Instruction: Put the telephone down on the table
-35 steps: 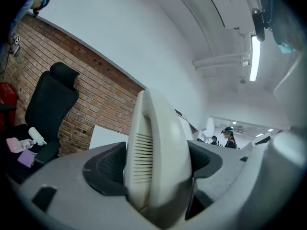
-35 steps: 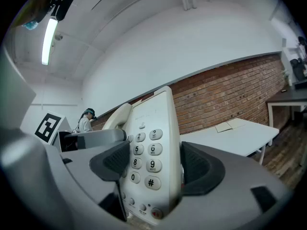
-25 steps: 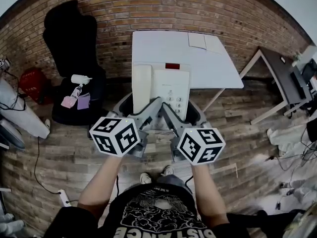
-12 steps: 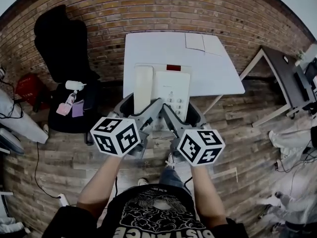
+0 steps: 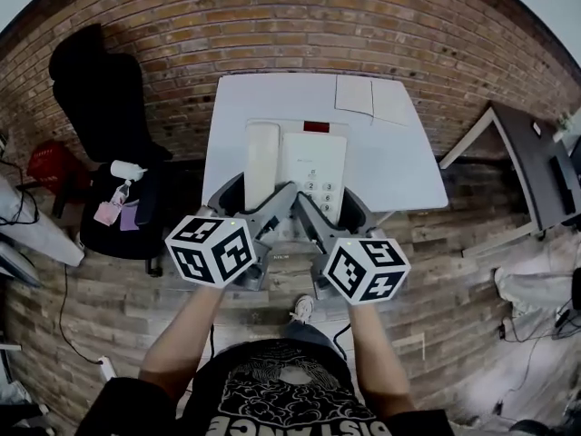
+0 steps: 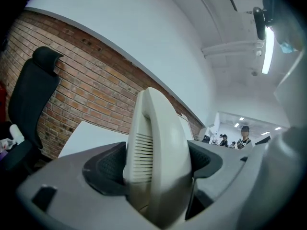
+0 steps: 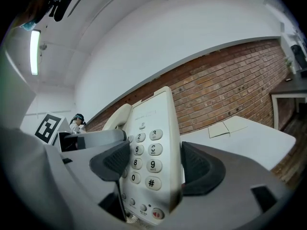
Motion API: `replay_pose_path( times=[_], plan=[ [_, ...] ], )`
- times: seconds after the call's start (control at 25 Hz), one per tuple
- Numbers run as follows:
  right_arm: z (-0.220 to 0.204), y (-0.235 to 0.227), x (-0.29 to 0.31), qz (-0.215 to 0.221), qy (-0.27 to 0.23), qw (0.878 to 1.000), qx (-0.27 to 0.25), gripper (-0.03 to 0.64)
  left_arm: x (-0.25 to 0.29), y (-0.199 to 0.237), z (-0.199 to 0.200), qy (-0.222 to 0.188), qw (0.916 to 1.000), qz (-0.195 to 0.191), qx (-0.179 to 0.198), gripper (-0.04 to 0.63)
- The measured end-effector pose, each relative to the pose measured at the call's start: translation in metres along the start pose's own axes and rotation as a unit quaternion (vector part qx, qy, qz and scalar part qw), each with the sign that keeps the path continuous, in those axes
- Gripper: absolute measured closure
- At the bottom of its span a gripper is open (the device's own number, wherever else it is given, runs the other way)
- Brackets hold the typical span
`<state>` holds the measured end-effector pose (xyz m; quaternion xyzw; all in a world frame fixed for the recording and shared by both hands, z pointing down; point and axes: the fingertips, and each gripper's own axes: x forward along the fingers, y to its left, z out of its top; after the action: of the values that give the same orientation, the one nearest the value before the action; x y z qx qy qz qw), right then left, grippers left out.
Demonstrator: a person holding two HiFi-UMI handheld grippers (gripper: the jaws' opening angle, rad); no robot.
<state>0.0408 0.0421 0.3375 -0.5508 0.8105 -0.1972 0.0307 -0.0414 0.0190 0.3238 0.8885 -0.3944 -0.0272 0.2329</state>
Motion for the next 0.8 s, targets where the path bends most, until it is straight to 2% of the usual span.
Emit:
replay_pose_path(
  times=[0.48, 0.8],
  plan=[
    [0.037, -0.077, 0.039, 0.022, 0.014, 1.0, 0.003, 0.29, 0.09, -0.004, 0.012, -0.003, 0.9997, 0.024, -0.007, 0.216],
    [0.04, -0.104, 0.06, 0.041, 0.031, 0.999, 0.009, 0.29, 0.12, 0.004, 0.01, 0.0, 0.9987, 0.049, -0.014, 0.216]
  ],
)
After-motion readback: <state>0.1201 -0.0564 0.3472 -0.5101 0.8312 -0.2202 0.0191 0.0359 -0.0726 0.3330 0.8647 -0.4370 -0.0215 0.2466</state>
